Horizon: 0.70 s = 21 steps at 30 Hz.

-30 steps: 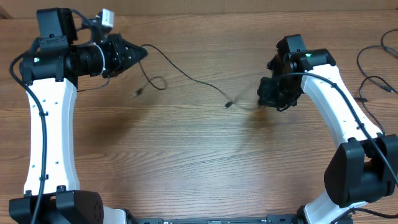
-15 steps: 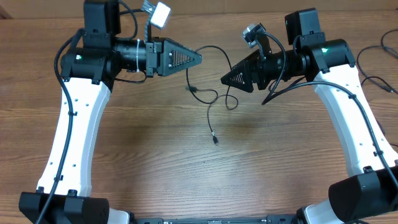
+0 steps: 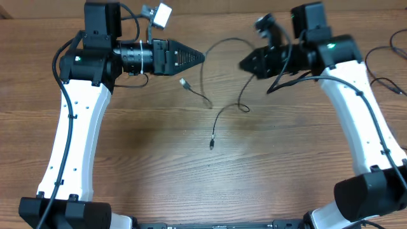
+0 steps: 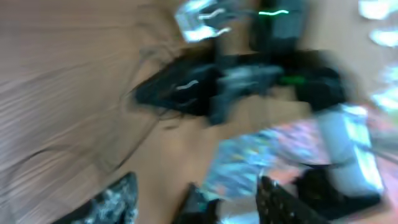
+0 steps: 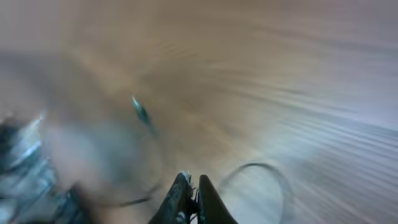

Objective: Untangle cables

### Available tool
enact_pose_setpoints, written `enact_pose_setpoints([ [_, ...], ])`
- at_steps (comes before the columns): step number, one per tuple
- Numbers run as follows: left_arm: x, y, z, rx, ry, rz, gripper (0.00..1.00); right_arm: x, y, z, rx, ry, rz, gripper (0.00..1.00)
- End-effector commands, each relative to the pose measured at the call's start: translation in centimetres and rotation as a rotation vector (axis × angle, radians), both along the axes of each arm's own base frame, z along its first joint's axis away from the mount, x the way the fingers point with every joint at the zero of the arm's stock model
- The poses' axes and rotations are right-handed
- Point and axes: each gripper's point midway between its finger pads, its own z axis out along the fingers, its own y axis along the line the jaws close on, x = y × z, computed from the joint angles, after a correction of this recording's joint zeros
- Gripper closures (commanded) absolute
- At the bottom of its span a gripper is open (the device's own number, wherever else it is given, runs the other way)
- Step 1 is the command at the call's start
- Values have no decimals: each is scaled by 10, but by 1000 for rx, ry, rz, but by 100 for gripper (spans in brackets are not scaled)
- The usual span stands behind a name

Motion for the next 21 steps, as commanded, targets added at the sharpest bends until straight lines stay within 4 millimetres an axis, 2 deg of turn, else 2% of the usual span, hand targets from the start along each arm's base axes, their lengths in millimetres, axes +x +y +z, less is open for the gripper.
enact_pose_setpoints([
  [1, 31, 36, -42, 294, 27, 281, 18, 16, -72, 76, -164, -176, -350, 96],
  [2, 32, 42, -50, 342, 45, 314, 12, 17, -87, 92, -172, -200, -400, 97],
  [5, 33, 51, -60, 401, 66, 355, 10, 21, -120, 121, -160, -252, -503, 96],
  [7, 34, 58, -66, 444, 71, 380, 10, 24, -172, 146, -145, -300, -652, 96],
  [9, 35, 62, -69, 470, 73, 397, 11, 22, -216, 161, -129, -322, -783, 96],
  [10, 36, 63, -70, 477, 72, 402, 11, 21, -228, 164, -126, -328, -818, 96],
  [11, 37, 63, -71, 487, 71, 408, 11, 18, -255, 171, -114, -338, -902, 96],
  [12, 37, 64, -72, 491, 70, 411, 11, 15, -270, 175, -103, -340, -952, 96],
  [13, 38, 65, -74, 503, 71, 418, 11, 10, -295, 179, -87, -342, -1032, 96],
  [17, 42, 67, -82, 530, 83, 427, 11, -12, -366, 188, -20, -353, -1250, 96],
  [21, 47, 65, -97, 542, 118, 413, 11, -17, -411, 188, -1, -381, -1341, 96],
])
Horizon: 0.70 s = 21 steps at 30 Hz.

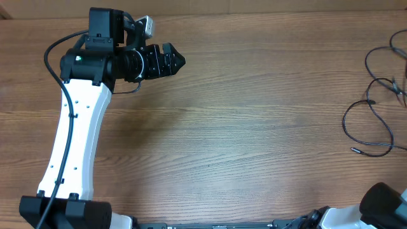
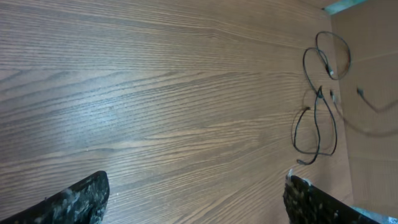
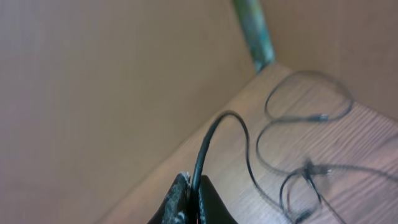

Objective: Untangle cables

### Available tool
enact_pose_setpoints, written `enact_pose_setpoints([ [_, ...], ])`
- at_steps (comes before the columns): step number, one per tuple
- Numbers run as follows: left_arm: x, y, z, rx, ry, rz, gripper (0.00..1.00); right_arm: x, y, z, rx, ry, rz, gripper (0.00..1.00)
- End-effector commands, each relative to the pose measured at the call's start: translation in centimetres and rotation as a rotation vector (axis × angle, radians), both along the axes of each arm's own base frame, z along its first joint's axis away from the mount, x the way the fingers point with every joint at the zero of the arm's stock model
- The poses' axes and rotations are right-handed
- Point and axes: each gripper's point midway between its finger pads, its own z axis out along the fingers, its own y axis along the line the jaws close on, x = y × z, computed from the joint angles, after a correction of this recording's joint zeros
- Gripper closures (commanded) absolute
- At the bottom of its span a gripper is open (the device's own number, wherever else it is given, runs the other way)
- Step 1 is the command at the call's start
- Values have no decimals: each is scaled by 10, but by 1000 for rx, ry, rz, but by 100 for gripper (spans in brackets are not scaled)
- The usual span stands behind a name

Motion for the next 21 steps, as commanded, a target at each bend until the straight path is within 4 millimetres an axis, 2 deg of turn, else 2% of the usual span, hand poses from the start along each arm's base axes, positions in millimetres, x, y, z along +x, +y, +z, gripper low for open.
enact_pose_setpoints([
  [1, 7, -3, -15, 27, 25, -13, 11, 4, -20, 5, 25, -45, -34, 97],
  [4, 9, -5, -22, 29, 42, -17, 12, 27, -40, -33, 76, 21, -40, 96],
  [6, 10, -5, -24, 32, 43, -20, 11, 42, -52, -69, 124, 83, -41, 96],
  [7, 10, -5, -24, 34, 40, -23, 12, 46, -55, -80, 141, 104, -41, 92],
  [8, 10, -5, -24, 33, 39, -22, 12, 48, -57, -87, 151, 117, -41, 76],
  [9, 10, -5, -24, 33, 37, -22, 12, 52, -57, -97, 174, 132, -29, 37],
  [10, 11, -5, -23, 33, 36, -22, 12, 54, -55, -103, 192, 142, -17, 10],
  [11, 11, -5, -23, 32, 34, -23, 12, 54, -52, -105, 199, 151, -13, 0],
  [14, 11, -5, -23, 32, 35, -23, 10, 59, -32, -102, 235, 138, 61, 0],
  [16, 11, -5, -23, 32, 35, -23, 3, 61, -12, -99, 255, 142, 109, 0],
  [19, 11, -5, -23, 33, 37, -22, 0, 65, 30, -89, 211, 162, 218, 0],
  [21, 10, -5, -24, 33, 37, -22, 0, 66, 72, -79, 154, 178, 332, 0],
])
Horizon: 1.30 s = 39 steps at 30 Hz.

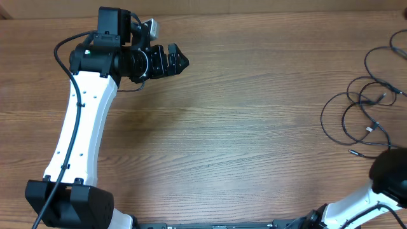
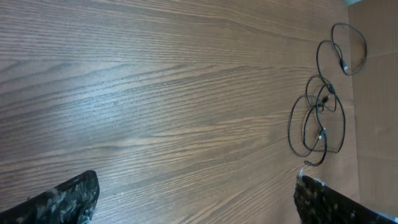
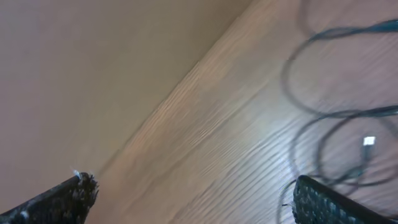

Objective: Untangle cables

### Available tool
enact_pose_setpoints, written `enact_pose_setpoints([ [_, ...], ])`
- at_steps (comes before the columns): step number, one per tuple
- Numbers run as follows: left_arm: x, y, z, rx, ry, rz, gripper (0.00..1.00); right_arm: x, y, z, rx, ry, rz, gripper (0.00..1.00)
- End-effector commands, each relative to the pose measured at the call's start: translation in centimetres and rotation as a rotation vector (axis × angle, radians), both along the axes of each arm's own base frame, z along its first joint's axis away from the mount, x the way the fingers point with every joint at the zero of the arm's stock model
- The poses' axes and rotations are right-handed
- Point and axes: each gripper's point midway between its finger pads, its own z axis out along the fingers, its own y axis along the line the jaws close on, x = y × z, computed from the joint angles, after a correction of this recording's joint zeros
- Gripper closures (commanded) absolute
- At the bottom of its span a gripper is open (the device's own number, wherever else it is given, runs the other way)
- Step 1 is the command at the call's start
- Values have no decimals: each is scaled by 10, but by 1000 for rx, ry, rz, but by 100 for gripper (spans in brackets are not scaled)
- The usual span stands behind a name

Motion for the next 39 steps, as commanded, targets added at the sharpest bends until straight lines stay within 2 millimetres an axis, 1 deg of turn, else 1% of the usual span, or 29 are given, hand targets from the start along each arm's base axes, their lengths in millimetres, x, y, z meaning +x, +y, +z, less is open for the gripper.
enact_pose_setpoints([
  [1, 1, -3, 1, 12, -16, -21, 0, -8, 72, 47, -104, -81, 206, 0],
  [2, 1, -3, 1, 12, -16, -21, 0, -10, 98, 50, -121, -77, 278, 0],
  [3, 1, -3, 1, 12, -16, -21, 0, -13, 113, 52, -133, -76, 321, 0],
  [5, 1, -3, 1, 12, -16, -21, 0, -20, 149, 55, -167, -73, 433, 0],
  [6, 1, -3, 1, 12, -16, -21, 0, -27, 170, 56, -189, -68, 501, 0],
  [8, 1, -3, 1, 12, -16, -21, 0, -42, 204, 59, -207, -60, 604, 0],
  [11, 1, -3, 1, 12, -16, -21, 0, -68, 238, 62, -200, -36, 696, 0],
  [13, 1, -3, 1, 12, -16, -21, 0, -85, 252, 66, -193, -26, 733, 0],
  [14, 1, -3, 1, 12, -16, -21, 0, -99, 260, 70, -190, -23, 754, 0],
  [16, 1, -3, 1, 12, -16, -21, 0, -123, 264, 74, -164, 3, 750, 0],
  [18, 1, -3, 1, 12, -16, -21, 0, -138, 264, 72, -142, 39, 744, 0],
  [19, 1, -3, 1, 12, -16, -21, 0, -142, 264, 70, -137, 53, 745, 0],
  [22, 1, -3, 1, 12, -16, -21, 0, -144, 264, 67, -129, 73, 746, 0],
  [27, 1, -3, 1, 12, -16, -21, 0, -145, 265, 68, -144, 65, 765, 0],
  [30, 1, -3, 1, 12, -16, -21, 0, -156, 286, 74, -254, 0, 927, 0],
  [32, 1, -3, 1, 12, -16, -21, 0, -161, 290, 75, -325, -7, 956, 0],
  [33, 1, -3, 1, 12, -16, -21, 0, -162, 289, 77, -342, -15, 950, 0],
  [35, 0, -3, 0, 13, -13, -20, 0, -162, 286, 92, -406, -99, 922, 0],
  [36, 1, -2, 0, 19, -12, -17, 0, -163, 285, 102, -438, -168, 902, 0],
  [38, 4, 6, -3, 58, -17, 10, 0, -169, 280, 110, -503, -275, 859, 0],
  [39, 5, 8, -4, 69, -18, 18, 0, -171, 277, 110, -524, -303, 840, 0],
])
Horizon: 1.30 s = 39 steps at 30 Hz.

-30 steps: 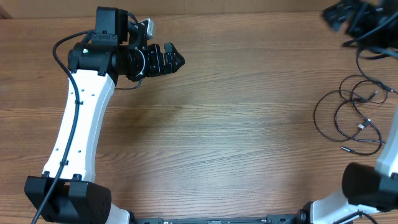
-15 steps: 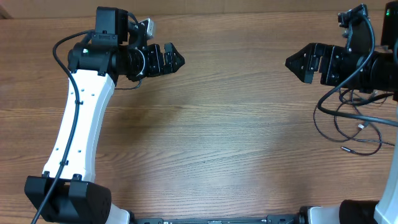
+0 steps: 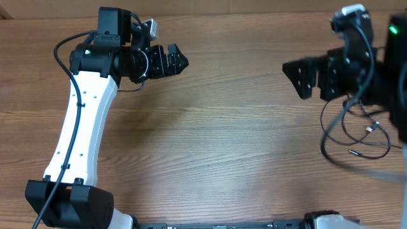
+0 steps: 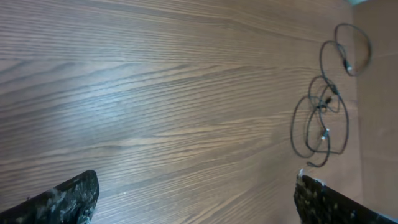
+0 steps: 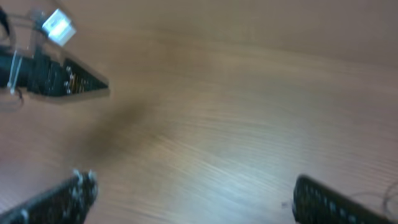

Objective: Untangle cables

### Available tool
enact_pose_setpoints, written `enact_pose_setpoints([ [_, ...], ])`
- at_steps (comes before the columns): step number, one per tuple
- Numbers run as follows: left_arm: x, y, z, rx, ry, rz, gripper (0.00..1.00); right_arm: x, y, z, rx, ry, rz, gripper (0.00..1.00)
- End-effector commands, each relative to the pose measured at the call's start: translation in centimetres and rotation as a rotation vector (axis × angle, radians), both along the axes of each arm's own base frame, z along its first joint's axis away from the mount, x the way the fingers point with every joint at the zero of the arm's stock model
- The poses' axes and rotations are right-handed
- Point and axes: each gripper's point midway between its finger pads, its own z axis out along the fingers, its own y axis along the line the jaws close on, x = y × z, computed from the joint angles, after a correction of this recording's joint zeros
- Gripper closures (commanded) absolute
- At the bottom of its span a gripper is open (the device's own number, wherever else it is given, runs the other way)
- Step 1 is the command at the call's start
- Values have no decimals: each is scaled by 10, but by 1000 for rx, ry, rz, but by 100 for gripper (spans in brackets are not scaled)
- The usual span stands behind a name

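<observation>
Thin black cables lie in overlapping loops near the table's right edge, with a small white plug among them. The left wrist view shows the same cables far off at its right. My left gripper hangs open at the upper left, its fingers wide apart over bare wood, nothing between them. Blurred by motion, my right gripper is open above the table, left of the cables and pointing left. Its fingers hold nothing.
The wooden table stretches between the two arms. In the right wrist view the left gripper shows far away at the upper left. Part of the cable pile is covered by the right arm in the overhead view.
The right arm, then out of the overhead view beyond the right edge, now stands over the table's right part, facing left, its gripper still open. Cables and left arm have not moved.
First the cables lay mid-table between both grippers, with the right gripper's fingers closed. Then the cables were at the right edge, the right gripper shut on one. Then it was open and the cables lay in loops there. Now it is back over the table.
</observation>
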Motion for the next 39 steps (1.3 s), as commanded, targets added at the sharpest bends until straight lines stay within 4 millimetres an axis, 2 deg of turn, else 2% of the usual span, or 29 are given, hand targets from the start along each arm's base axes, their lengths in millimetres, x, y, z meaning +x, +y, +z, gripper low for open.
enact_pose_setpoints([
  [1, 5, 7, -3, 68, -22, 16, 0, -19, -14, 3, -44, -130, -50, 0],
  [6, 8, 16, -6, 111, -26, 46, 0, -31, -19, -19, -64, -379, -56, 0],
  [10, 8, 16, -7, 113, -26, 45, 0, -41, -21, -54, -61, -494, -57, 0],
  [12, 8, 16, -7, 113, -26, 45, 0, -44, -21, -83, -72, -581, -53, 0],
  [16, 8, 16, -7, 113, -26, 45, 0, -52, -23, -119, -58, -697, -66, 0],
  [20, 8, 16, -6, 113, -27, 45, 0, -57, -27, -154, -55, -764, -81, 0],
  [26, 8, 16, -6, 112, -27, 45, 0, -60, -28, -204, -55, -759, -83, 0],
  [35, 8, 16, -7, 113, -27, 45, 0, -60, -22, -248, -49, -710, -49, 0],
  [39, 8, 16, -7, 112, -26, 45, 0, -62, -18, -248, -41, -713, -26, 0],
])
